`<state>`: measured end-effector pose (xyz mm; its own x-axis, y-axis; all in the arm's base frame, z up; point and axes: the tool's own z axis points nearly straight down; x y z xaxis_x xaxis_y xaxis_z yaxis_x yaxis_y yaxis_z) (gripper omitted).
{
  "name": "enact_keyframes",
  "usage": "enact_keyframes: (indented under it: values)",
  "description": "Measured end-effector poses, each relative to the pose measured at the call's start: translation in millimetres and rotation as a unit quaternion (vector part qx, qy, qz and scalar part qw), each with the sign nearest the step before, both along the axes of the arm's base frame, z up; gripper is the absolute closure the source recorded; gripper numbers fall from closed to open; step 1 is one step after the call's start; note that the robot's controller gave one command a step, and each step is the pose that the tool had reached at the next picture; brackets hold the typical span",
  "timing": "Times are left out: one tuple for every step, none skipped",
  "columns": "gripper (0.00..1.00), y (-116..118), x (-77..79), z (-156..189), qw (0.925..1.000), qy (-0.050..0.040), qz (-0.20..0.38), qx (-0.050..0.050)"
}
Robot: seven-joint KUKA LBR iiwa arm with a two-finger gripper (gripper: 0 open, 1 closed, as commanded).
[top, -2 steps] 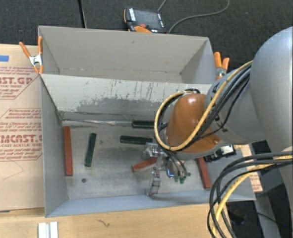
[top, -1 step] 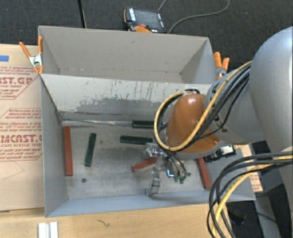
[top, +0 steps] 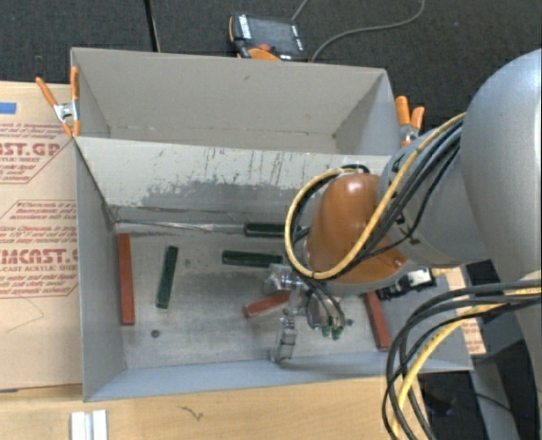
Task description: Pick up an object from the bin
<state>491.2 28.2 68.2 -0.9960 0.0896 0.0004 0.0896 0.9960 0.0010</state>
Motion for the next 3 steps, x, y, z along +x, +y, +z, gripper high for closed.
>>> enact_keyframes:
  values:
    - [0.0, 0, 0.1, 0, 1.0, -0.0002, 0.0, 0.0]
    - [1.0, 0, 0.1, 0, 1.0, -0.0001, 0.0, 0.0]
    - [1.0, 1, 0.9, 48, 1.0, -0.0019, 0.0, 0.0]
